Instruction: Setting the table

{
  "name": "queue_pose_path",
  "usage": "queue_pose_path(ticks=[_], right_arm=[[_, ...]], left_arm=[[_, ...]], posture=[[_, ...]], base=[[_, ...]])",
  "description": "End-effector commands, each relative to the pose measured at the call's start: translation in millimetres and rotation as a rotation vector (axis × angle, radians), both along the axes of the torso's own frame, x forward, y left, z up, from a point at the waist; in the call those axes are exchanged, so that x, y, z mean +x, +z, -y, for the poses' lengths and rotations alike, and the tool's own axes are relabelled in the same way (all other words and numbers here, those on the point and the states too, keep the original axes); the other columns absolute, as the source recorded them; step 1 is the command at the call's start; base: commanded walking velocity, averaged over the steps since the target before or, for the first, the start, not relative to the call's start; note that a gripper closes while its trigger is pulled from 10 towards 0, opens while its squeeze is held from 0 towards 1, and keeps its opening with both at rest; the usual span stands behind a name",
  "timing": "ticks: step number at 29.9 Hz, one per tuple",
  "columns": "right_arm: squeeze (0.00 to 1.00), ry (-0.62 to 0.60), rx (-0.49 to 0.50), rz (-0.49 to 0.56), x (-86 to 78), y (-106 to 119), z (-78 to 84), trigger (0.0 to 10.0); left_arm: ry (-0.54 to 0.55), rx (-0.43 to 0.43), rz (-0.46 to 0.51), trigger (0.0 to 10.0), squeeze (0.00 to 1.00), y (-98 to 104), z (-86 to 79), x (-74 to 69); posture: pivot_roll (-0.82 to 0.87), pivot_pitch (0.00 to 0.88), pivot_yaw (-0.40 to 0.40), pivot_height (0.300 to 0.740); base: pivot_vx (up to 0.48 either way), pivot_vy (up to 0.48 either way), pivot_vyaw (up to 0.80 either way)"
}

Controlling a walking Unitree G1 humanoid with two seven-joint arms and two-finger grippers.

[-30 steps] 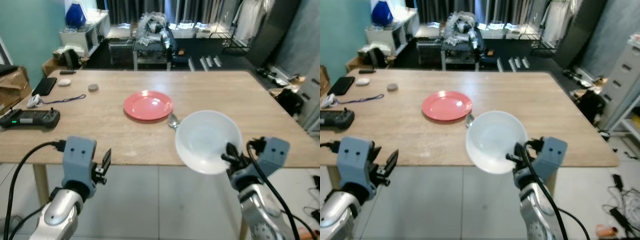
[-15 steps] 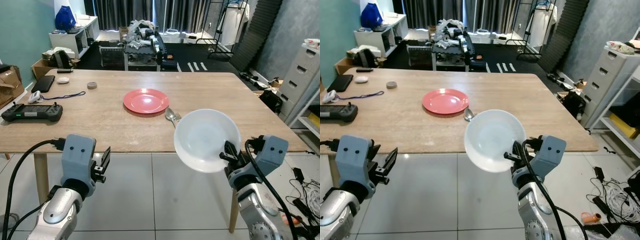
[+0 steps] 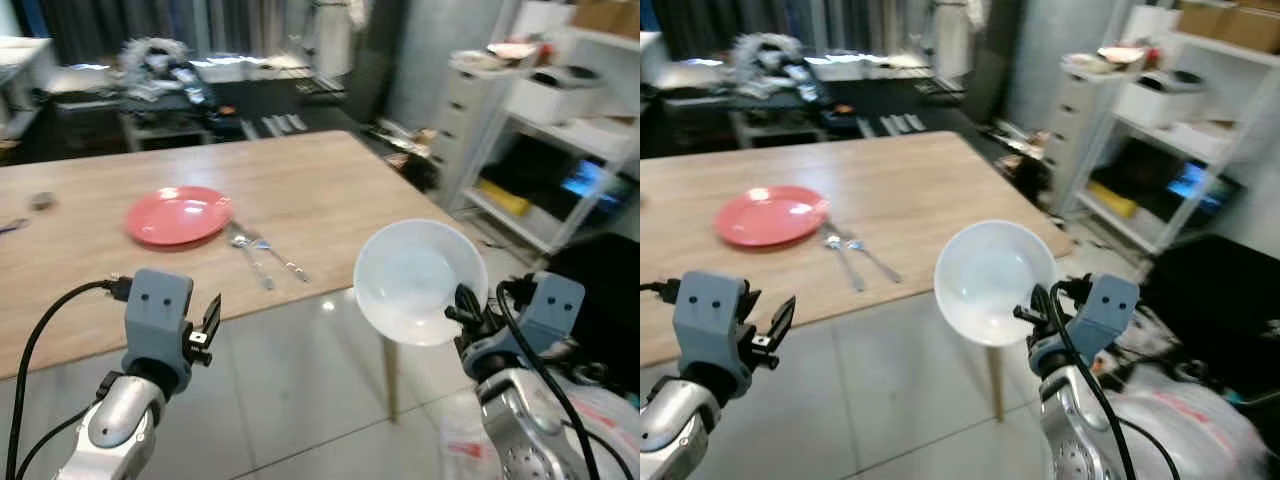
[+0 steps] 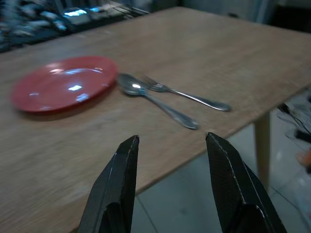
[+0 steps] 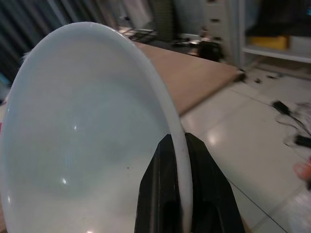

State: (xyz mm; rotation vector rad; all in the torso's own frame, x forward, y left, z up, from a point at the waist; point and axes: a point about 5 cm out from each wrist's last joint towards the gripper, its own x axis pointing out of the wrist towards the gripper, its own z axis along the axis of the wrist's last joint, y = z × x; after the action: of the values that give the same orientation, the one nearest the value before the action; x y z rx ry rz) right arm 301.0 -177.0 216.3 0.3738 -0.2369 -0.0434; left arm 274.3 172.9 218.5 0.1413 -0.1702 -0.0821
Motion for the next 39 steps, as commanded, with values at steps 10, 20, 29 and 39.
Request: queue_pose_path(ticks=[10,20,29,39], right_arm=[[0.0,-0.023,-0.234,-0.3,-15.2,-97.0,18.0,10.0],[0.0,0.032,-0.288,-0.695,-53.3,-206.8,27.7,10.0],[0.0,-0.06,-0.166,-0.975,-97.1,-267.0,49.0,10.0],[0.0,-0.037,-0.185,-0.96,-97.1,-270.3,49.7,10.0]], left_arm=[[0.0,0.001,-0.272,10.0,0.0,-81.0,-10.2,-2.7],[-0.056,0.053,-0.653,10.0,0.0,-189.2,-13.7,-18.2],[0.054,0.016,-0.922,10.0,0.0,-259.6,-43.1,-67.7],[0.092,0.018,-0.924,10.0,0.0,-268.0,-56.3,-76.9]], posture=[[0.07,0.149,0.042,0.74],[0.04,0.142,0.043,0.74],[0.04,0.14,0.039,0.74],[0.04,0.141,0.031,0.74]], base=[[0.0,0.0,-0.8],[0.0,0.0,-0.8],[0.0,0.0,-0.8],[0.0,0.0,-0.8]])
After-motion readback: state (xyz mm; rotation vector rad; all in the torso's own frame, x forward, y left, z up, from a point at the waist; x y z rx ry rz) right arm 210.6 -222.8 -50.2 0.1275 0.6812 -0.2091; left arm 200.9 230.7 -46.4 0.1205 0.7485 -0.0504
